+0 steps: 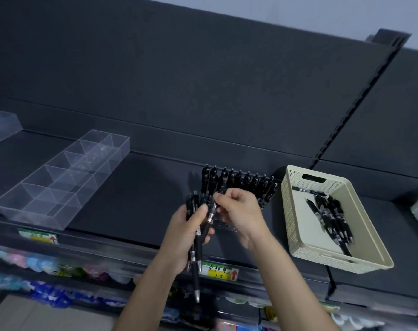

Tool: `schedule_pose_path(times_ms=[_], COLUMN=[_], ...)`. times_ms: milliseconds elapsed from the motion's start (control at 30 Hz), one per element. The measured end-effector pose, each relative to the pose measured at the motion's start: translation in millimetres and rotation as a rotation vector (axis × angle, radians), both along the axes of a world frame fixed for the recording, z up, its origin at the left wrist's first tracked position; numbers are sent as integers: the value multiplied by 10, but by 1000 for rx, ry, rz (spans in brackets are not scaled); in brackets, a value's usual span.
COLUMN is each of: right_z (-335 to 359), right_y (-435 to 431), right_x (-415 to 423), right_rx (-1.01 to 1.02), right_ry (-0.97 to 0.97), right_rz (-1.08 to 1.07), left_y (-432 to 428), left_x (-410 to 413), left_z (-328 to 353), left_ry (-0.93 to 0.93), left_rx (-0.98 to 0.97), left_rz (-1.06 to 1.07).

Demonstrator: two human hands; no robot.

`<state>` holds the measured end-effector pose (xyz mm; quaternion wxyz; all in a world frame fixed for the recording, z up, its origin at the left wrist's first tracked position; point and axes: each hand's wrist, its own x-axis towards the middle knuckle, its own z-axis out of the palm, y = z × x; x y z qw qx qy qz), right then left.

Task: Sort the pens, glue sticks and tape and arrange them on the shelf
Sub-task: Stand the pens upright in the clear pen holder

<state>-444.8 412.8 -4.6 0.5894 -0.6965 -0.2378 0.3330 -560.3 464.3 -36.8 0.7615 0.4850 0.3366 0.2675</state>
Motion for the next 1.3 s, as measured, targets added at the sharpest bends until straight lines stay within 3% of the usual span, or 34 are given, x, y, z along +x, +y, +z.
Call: schedule_pose_path(times_ms=[167, 267, 400, 633, 867, 1100, 1200, 1267, 1300], right_z=[106, 107, 62, -102, -246, -215, -137, -86, -87], right_y=[-81, -82, -63, 47, 87, 20, -109, -164, -177], right_x=[134, 312, 376, 331, 313, 296, 143, -22, -85], right_rx=[87, 49, -70, -244, -401, -487, -341, -267, -263], right_ry=[-81, -361, -658, -848, -849, -809, -484, -217, -179], right_rz=[-242, -378, -330, -170, -72, -22, 41, 203, 281], left_y=[121, 169, 191, 250, 235, 160, 136, 90, 62], left_x=[32, -6, -4, -40, -54, -47, -12, 24, 46], left_z=[-150, -224, -248, -262, -266, -261, -242, -228, -225], left_ry=[32, 42, 2, -70, -92, -56, -20, 39, 59], left_rx=[-325, -392, -476, -564, -504, -272, -128, -56, -32], left_rz=[257, 292, 291, 327, 313, 251, 245, 248, 244])
